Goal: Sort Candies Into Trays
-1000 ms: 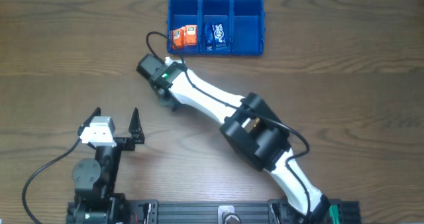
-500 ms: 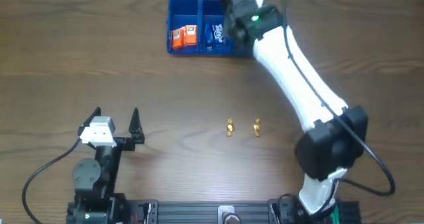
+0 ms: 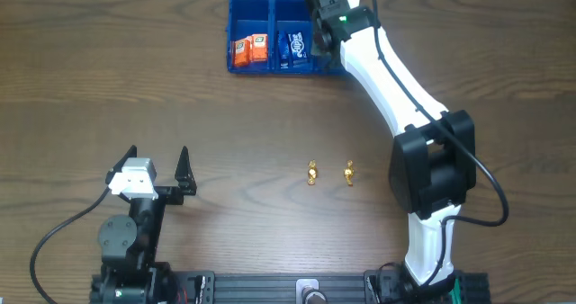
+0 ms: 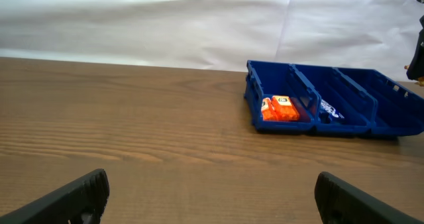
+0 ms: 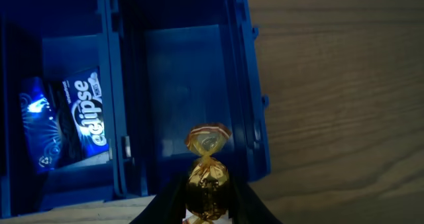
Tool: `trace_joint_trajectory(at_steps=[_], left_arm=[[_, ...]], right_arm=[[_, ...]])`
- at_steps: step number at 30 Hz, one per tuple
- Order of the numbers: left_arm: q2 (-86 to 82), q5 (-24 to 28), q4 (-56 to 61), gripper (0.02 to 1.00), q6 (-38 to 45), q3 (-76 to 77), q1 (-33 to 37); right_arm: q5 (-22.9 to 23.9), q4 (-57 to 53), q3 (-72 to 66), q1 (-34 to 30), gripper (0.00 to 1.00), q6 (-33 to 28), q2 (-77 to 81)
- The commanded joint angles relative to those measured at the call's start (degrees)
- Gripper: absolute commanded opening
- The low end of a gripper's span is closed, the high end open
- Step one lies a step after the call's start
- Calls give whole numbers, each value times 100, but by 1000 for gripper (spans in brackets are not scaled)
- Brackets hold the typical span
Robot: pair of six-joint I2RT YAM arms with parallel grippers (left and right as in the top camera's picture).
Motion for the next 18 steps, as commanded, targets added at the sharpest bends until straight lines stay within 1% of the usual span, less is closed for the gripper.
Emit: trace_joint_trajectory(at_steps=[1,3,5,8,9,11,14,16,18], left_arm=[[-35,74,-214,998,20,-98,22],[-35,74,-214,998,20,-98,22],[-35,74,-214,998,20,-98,22],[-35,74,-214,998,20,-98,22],[-35,74,-214,998,20,-98,22],[-35,74,-214,998,20,-98,22],[-35,74,-214,998,20,-98,22],[-35,74,-214,998,20,-98,22],[-35,74,-214,998,20,-98,22]], right_arm=[[-271,142,-26,-146,400,-83,61],[-352,160,-26,-149,439,-96,61],[-592,105,-26,-146,465,-225,61],[-577,-20,-153,-22,507,-227,-33],[-584,11,-293,48,507,-214,-151],[-671,181,-765,219,518,-186,-501],[-1043,514,-1757,533,524,-120,-1217],[-1172,662,-2546,841,524,181,-1757],[-1172,675,-3180,1156,527,505,-2135]])
